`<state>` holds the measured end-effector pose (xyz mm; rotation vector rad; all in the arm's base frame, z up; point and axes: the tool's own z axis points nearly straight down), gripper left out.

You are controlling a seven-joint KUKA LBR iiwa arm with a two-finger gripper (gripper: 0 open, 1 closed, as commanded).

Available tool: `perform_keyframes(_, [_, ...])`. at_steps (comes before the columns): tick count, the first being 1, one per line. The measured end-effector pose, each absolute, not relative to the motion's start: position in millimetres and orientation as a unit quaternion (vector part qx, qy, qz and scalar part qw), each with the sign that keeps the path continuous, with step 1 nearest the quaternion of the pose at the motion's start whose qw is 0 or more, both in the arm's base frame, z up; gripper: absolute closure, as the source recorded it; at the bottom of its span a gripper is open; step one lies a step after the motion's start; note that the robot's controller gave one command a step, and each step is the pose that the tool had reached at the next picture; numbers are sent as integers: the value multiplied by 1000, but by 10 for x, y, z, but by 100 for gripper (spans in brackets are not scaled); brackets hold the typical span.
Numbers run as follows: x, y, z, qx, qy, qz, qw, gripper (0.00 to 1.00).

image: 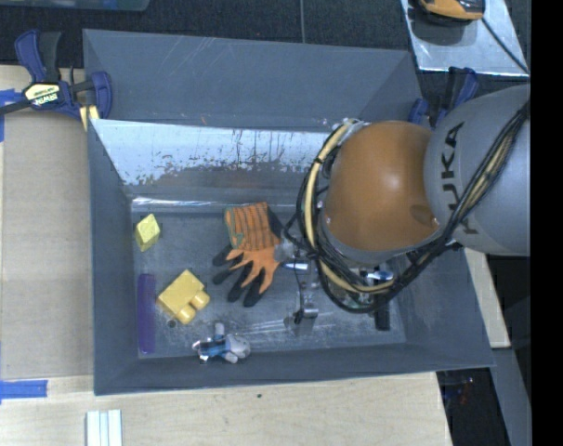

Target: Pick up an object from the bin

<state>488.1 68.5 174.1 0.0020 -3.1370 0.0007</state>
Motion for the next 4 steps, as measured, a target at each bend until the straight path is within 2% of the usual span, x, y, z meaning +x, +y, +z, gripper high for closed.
perform_keyframes(1, [4900,683,1770,0,-1000,0,-1,0])
perform_keyframes(2, [5533,616,1030,54,-998,0,-6,0])
perform_keyframes(3, [5700,668,1325,73,-997,0,-5,0])
perform_keyframes(4, [5709,912,1133,108,-994,0,-5,0])
